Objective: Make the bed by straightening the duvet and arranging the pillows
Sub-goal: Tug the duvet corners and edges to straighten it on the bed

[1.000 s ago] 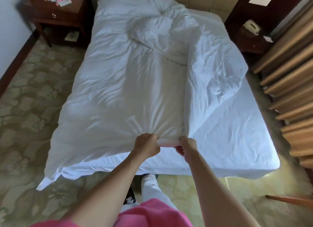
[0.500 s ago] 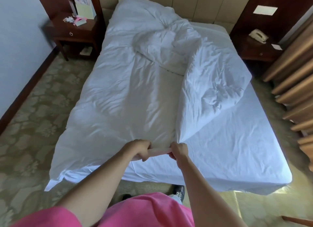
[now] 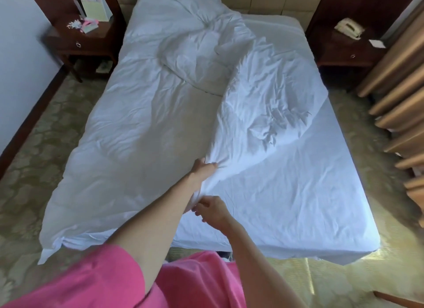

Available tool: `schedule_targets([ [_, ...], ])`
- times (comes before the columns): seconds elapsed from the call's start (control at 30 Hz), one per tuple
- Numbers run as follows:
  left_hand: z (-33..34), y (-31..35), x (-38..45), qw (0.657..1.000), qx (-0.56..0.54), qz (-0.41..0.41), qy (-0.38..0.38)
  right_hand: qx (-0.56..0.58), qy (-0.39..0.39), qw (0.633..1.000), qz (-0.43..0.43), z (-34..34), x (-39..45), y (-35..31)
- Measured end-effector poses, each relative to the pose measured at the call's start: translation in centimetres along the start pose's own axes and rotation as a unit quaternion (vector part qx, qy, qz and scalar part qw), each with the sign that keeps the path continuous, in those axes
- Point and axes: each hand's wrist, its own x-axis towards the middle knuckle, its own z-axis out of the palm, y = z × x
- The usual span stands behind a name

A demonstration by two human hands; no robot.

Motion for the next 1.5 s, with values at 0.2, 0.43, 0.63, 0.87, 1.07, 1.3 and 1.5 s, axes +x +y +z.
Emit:
schedule_targets([
  [0.2,0.1,0.6,-2.6,0.997,0.025,0.059,-0.041,0.169,0.183,0.968,0.018,-7.9,2.2,-1.8],
  [0.43,-1.3,0.8,-4.6,0.898,0.369,0.229,-0.073,-0.111,0.26,0.953,0.107,-10.8,5.7,-8.6],
  [0.63,-4.0,1.4,-0.4,0.911,0.263,0.203,-0.244,-0.114,0.306,0.94,0.099,-13.3,3.8,-6.9],
  [0.87,3.4,8.6,5.3,0.982,-0.062,0.035,-0.177,-0.131,0.278,0.952,0.021,-12.4,-0.8,-5.2],
  [1.07,9.8,12.7,7.8,0.941,-0.313,-0.048,-0.123,-0.093,0.228,0.969,0.015,-15.0,-2.2,-3.0],
  [1.3,12.1,14.5,1.2,0.923,-0.291,0.102,-0.231,0.156,0.346,0.924,-0.038,-22.9,-2.1,-2.7],
  [1.5,17.7,9.9,-4.0,0.928,0.073,0.13,-0.342,-0.066,0.282,0.945,0.155,-30.9,-0.8,0.5],
])
